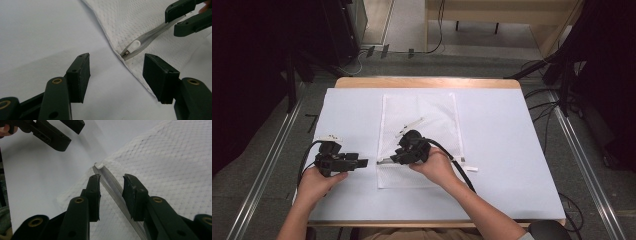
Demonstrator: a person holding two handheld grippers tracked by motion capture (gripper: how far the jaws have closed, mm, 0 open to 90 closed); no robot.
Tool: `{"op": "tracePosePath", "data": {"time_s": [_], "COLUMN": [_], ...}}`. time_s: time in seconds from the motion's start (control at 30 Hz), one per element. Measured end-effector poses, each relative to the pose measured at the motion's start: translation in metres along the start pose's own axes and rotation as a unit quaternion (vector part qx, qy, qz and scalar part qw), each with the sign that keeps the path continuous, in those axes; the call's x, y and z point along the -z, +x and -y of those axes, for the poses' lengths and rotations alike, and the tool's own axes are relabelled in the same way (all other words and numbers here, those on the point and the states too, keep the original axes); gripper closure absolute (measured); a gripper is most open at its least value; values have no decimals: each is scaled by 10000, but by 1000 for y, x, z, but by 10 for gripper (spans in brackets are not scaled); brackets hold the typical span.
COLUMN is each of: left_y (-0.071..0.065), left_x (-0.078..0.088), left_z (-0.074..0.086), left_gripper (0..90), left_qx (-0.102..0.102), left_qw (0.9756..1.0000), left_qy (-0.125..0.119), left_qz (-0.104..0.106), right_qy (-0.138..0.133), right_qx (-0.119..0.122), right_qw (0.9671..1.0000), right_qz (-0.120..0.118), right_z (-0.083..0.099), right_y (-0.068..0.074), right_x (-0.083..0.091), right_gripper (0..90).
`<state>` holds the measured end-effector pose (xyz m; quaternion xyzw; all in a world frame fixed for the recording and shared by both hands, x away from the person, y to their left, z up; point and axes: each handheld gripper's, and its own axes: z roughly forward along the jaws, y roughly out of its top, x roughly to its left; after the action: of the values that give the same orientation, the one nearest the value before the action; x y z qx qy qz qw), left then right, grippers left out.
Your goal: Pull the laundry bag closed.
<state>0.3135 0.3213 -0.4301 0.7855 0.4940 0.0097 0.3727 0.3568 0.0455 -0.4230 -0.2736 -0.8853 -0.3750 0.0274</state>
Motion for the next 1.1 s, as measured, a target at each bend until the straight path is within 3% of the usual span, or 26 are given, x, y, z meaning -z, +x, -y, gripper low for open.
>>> {"op": "tracePosePath", "data": {"time_s": [0.37,0.77,1.1], "left_y": [1,1,-1], "left_x": [1,0,-2], "left_z": [2,2,2], "left_gripper": [397,407,411], "left_qx": [-1,-36,-113], "left_qw": [10000,10000,9999], "left_qy": [-23,-40,-1], "left_qz": [-19,-24,-23], "right_qy": [156,338,534], "right_qx": [101,-57,-183], "right_qw": [9998,9993,9978], "right_qz": [-47,-149,-347], "right_z": [-6,-10,-18], "right_y": [11,12,8], "right_x": [-18,-44,-62], "right_gripper": [692,700,819]}}
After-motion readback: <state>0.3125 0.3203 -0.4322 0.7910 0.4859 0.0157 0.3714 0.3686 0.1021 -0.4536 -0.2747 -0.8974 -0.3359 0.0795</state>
